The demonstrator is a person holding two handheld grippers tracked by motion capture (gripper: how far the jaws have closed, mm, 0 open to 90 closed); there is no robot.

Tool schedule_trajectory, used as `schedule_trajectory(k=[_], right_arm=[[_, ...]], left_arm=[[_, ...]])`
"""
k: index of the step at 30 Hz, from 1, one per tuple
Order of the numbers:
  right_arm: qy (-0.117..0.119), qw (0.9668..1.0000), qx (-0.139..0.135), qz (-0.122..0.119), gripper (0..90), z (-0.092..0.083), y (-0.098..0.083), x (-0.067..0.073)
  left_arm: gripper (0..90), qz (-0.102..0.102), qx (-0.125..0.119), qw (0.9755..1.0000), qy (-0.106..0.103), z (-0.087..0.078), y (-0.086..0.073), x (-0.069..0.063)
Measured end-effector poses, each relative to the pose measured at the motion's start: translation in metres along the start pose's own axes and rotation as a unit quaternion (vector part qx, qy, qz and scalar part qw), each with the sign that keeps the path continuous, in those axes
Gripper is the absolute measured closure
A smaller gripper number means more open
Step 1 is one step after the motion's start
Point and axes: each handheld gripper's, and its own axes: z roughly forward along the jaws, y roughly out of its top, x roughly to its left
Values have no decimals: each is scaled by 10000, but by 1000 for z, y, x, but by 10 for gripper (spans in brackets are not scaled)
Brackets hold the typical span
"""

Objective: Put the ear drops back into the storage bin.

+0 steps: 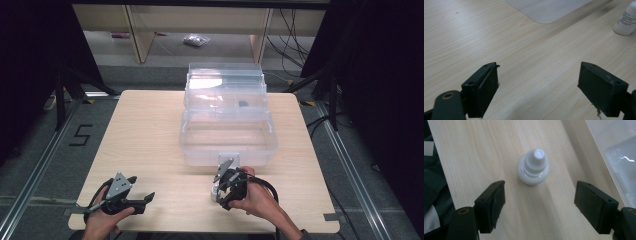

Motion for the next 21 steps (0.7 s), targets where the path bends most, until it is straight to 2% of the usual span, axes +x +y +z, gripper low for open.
schedule_trajectory(k=[3,4,6,8,9,10,13,14,16,17,19,21], right_arm=[[41,10000,38,-33,264,2,4,1],[68,9999,65,-126,267,4,5,0],[39,10000,74,-46,274,4,6,1],[47,9999,75,-127,282,5,8,0],[138,9996,132,-195,283,6,9,-1],[70,9998,96,-151,287,6,10,0],[72,9997,140,-177,304,8,11,-1],[122,9994,171,-274,311,10,12,-2],[77,9997,170,-172,316,11,12,0],[157,9994,222,-204,316,11,13,-1],[125,9994,187,-245,325,13,14,0],[140,9994,271,-140,337,13,14,1]], left_arm=[[159,-9,-8,10000,5,0,0,0],[159,-11,-8,10000,5,0,0,0],[159,-3,-8,10000,4,0,0,0],[159,1,-3,10000,0,0,0,0],[159,-2,-5,10000,0,0,0,0],[159,-11,-7,10000,5,0,0,0],[159,-13,-11,10000,5,0,0,0],[159,-12,-10,10000,5,0,0,0],[159,-37,-35,10000,0,0,0,-1],[159,-31,-38,10000,-4,0,0,-1],[159,-41,-40,10000,-3,0,0,-1],[159,-23,-20,10000,3,0,0,0]])
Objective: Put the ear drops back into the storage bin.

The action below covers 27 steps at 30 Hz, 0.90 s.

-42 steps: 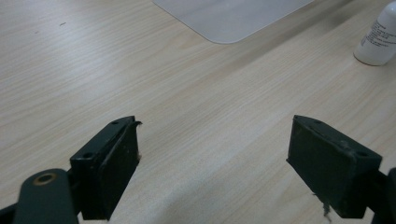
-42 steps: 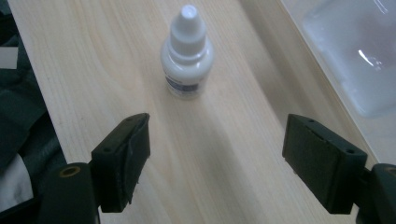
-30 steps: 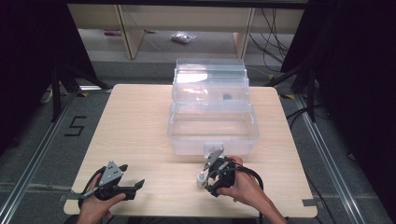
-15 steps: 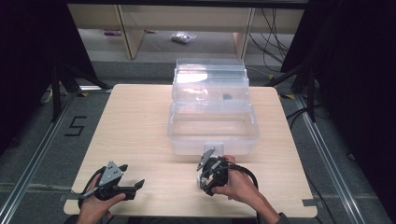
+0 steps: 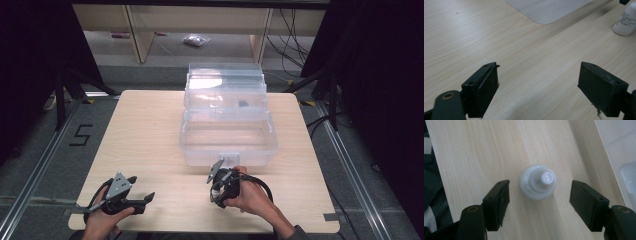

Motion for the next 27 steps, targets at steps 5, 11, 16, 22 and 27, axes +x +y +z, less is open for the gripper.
schedule_trajectory(k=[5,11,16,22,27], right_arm=[[14,9998,44,-170,385,4,2,-1],[80,9997,47,-224,423,7,3,-2],[126,9998,143,-79,459,8,5,0],[129,9998,158,-51,504,10,7,1],[181,9996,54,-218,553,11,8,-2]], left_arm=[[160,-23,-58,10000,-16,1,0,0],[159,-25,-61,10000,-12,1,0,0],[159,-21,-60,10000,-12,1,0,0],[159,-22,-61,10000,-16,1,0,0],[159,-18,-61,10000,-31,1,0,0]])
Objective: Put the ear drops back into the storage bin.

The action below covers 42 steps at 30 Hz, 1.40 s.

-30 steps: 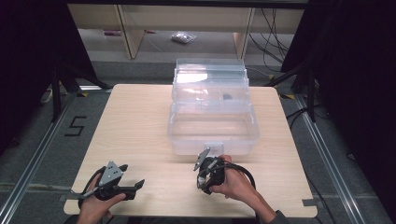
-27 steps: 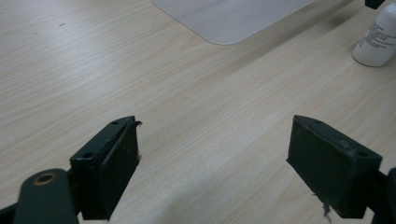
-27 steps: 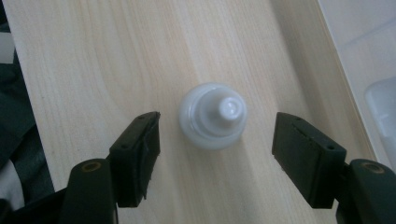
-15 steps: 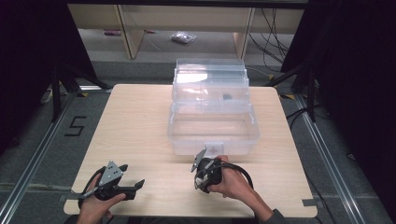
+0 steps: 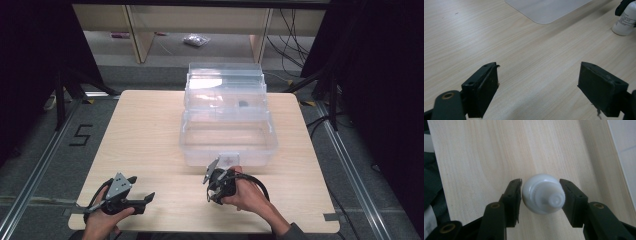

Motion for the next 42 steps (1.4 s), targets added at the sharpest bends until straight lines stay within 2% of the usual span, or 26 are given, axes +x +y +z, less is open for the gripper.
schedule_trajectory(k=[2,7,8,9,12,13,14,16,19,20,21,22,23,24,25,30,31,32,33,35,36,41,42], right_arm=[[57,9999,-91,-94,598,0,0,-2],[57,9998,52,186,602,-3,0,2],[81,9999,-84,-86,602,-2,0,-2],[58,9999,-26,88,603,-5,0,0],[8,9999,-68,127,602,-12,0,-1],[26,9999,-131,2,602,-13,0,-3],[2,9999,-77,128,602,-16,0,-2],[-37,9998,-63,165,602,-19,0,-4],[29,9999,-154,-9,603,-23,1,-9],[-12,9999,-138,61,602,-25,0,-9],[-22,9999,-131,-28,602,-27,0,-10],[-27,9999,-68,91,602,-30,0,-9],[-43,9999,-111,-9,602,-33,0,-12],[-37,9998,-71,162,603,-36,0,-10],[-27,9999,-95,72,602,-39,-1,-13],[-38,9998,-16,185,603,-51,-2,-17],[-21,9999,-84,61,603,-53,-3,-20],[-23,9998,-36,185,603,-59,-3,-21],[-18,9998,-80,177,603,-62,-4,-23],[-28,9999,-157,66,603,-69,-4,-28],[-64,9998,-93,186,602,-72,-5,-28],[-81,9996,-157,200,603,-88,-5,-34],[-76,9997,-220,97,602,-90,-6,-37]], left_arm=[[159,-10,0,10000,5,0,0,0],[159,-19,-15,10000,6,0,0,0],[159,-19,-12,10000,7,0,0,0],[159,-23,-13,10000,10,0,0,0],[159,7,16,10000,14,0,0,1],[159,2,17,10000,14,0,0,1],[159,4,20,10000,17,0,0,1],[159,2,21,10000,15,0,0,1],[159,1,22,10000,12,0,0,1],[159,9,24,10000,11,0,0,1],[159,-2,22,10000,14,0,0,1],[159,-3,22,10000,15,0,0,1],[159,-4,23,10000,14,0,0,1],[159,-3,25,10000,13,0,0,1],[159,1,25,10000,15,0,0,1],[159,3,27,10000,16,0,0,1],[159,1,26,10000,17,0,0,1],[159,3,28,10000,18,0,0,1],[159,7,31,10000,17,0,0,1],[159,2,29,10000,18,0,0,1],[159,4,29,10000,19,0,0,1],[159,12,31,10000,19,0,0,1],[159,9,29,10000,21,0,0,1]])
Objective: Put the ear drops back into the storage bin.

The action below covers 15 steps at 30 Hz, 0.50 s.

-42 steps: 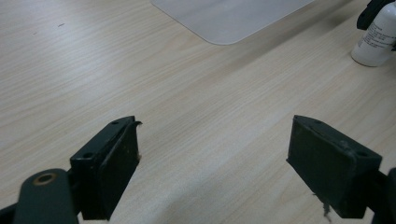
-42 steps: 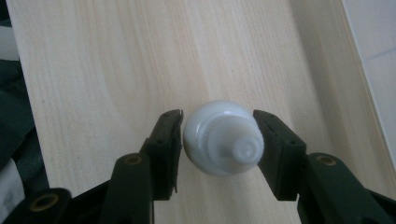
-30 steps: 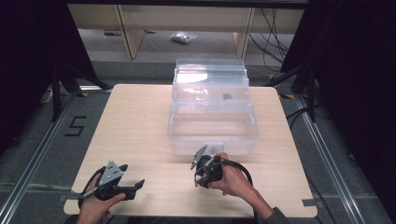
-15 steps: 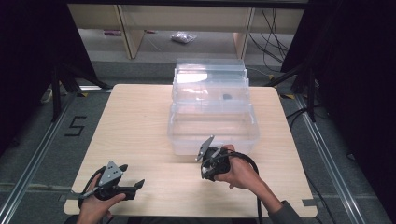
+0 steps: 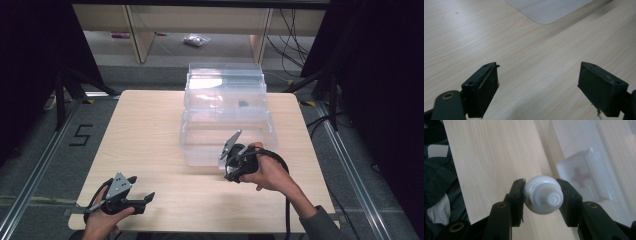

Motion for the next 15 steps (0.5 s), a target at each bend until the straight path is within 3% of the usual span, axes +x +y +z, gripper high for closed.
schedule_trajectory(k=[1,5,11,15], right_arm=[[-13,9999,28,118,603,-5,0,-1],[9,9999,16,112,603,-16,-2,-8],[-180,9996,55,187,603,-34,-5,-22],[-350,9986,33,388,603,-46,-8,-30]], left_arm=[[159,-4,0,10000,-2,0,0,0],[159,21,5,10000,-11,0,0,0],[159,-40,-25,10000,0,0,0,0],[159,-24,-35,10000,-14,1,0,0]])
